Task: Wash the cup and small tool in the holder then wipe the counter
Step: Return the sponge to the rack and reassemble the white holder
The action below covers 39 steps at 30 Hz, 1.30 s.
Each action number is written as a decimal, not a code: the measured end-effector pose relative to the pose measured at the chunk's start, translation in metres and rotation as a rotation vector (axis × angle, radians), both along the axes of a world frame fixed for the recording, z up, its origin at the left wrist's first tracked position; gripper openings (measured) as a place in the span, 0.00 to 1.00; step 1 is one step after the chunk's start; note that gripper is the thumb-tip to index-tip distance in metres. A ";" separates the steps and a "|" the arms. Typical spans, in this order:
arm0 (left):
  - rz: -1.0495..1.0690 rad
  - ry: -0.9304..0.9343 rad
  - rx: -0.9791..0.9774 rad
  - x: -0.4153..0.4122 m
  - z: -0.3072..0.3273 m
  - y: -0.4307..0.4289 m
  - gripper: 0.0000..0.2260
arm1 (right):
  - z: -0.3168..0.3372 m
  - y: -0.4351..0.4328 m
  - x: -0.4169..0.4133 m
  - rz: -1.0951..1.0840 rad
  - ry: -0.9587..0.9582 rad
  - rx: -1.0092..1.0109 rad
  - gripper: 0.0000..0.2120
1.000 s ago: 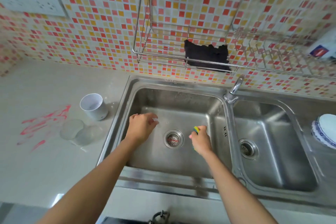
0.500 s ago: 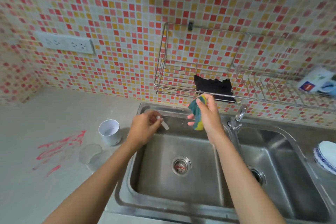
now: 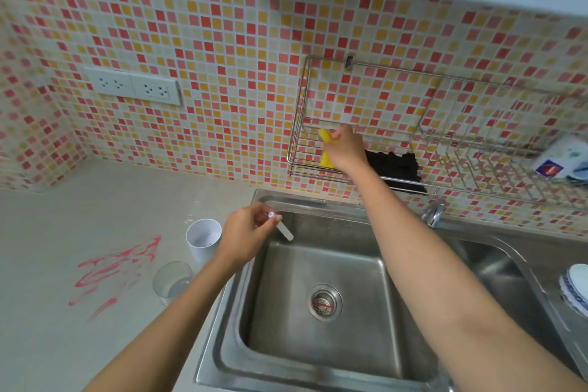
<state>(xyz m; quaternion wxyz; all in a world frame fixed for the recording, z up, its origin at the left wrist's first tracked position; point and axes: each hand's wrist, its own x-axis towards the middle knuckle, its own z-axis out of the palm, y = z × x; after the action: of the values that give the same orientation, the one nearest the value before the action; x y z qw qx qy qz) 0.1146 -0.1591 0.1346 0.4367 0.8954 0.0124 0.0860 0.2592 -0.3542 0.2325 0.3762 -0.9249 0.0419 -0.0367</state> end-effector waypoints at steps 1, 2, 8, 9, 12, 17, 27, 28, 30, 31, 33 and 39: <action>0.009 0.004 -0.003 -0.001 0.000 0.003 0.09 | -0.005 0.002 0.007 0.004 0.025 -0.046 0.16; 0.015 0.003 -0.005 -0.002 0.001 0.006 0.08 | -0.008 0.004 0.012 0.012 0.041 -0.099 0.13; 0.050 0.000 0.010 -0.006 0.003 0.031 0.07 | -0.016 0.010 0.006 -0.058 -0.085 -0.254 0.20; 0.062 0.005 0.015 -0.006 0.003 0.038 0.08 | -0.016 0.010 0.001 -0.069 -0.149 -0.272 0.20; 0.102 0.004 0.021 -0.008 0.002 0.069 0.09 | -0.020 0.020 -0.021 -0.064 -0.415 -0.192 0.11; 0.209 0.024 0.092 -0.008 -0.011 0.132 0.08 | -0.065 0.072 -0.084 0.065 -0.849 0.022 0.07; 0.129 0.134 0.260 0.016 -0.066 0.162 0.07 | -0.215 0.181 -0.105 0.405 0.203 0.079 0.39; 0.109 0.127 0.275 0.019 -0.070 0.163 0.07 | -0.221 0.187 -0.104 0.390 0.198 0.111 0.37; 0.070 0.113 0.311 0.024 -0.075 0.164 0.07 | -0.229 0.195 -0.103 0.363 0.191 0.142 0.32; 0.049 0.115 0.330 0.027 -0.076 0.165 0.07 | -0.232 0.198 -0.102 0.354 0.201 0.155 0.33; 0.019 0.122 0.358 0.032 -0.079 0.167 0.08 | -0.238 0.202 -0.102 0.353 0.218 0.161 0.35; -0.053 0.109 0.374 0.045 -0.082 0.170 0.09 | -0.246 0.206 -0.104 0.299 0.234 0.187 0.34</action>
<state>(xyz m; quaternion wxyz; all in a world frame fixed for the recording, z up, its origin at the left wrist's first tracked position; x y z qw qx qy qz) 0.1598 0.0104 0.0524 0.2635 0.9643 -0.0036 0.0268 0.1549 -0.1479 -0.0136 0.4542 -0.8798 -0.0494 0.1314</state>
